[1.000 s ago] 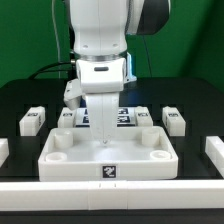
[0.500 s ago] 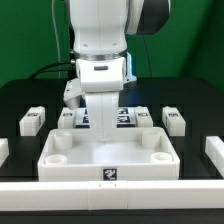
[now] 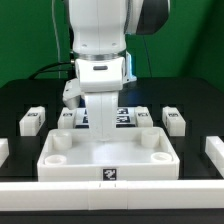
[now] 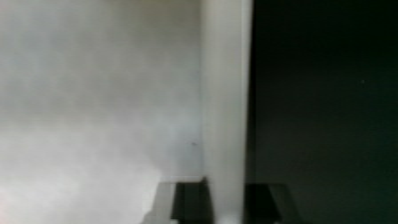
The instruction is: Assemble desk
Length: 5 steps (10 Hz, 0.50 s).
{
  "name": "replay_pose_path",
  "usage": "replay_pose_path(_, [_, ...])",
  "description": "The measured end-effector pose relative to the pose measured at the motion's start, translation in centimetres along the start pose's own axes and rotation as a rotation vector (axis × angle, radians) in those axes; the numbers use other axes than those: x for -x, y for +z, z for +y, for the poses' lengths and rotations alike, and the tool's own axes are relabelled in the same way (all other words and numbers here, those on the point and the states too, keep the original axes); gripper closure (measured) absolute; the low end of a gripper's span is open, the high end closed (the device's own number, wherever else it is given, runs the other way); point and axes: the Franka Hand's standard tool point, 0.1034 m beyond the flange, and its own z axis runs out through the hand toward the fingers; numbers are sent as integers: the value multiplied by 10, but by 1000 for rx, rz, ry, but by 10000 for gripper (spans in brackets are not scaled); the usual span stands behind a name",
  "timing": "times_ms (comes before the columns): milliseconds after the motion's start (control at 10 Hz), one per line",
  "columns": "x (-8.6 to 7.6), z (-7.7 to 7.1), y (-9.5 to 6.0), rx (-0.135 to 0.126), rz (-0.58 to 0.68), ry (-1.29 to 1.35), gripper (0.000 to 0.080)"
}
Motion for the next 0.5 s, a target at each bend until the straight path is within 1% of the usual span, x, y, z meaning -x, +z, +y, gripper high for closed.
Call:
replay_pose_path(100, [-3,4,-1,6,2,-4,737])
replay_pose_path(200, [-33,29,-2,2,18,55,737])
replay_pose_path(300, [-51,42,-1,24,32,32,737])
replay_pose_path(400, [-66,42,-1,24,41,55,737])
replay_pose_path(500, [-74,43,-1,6,39,56,737])
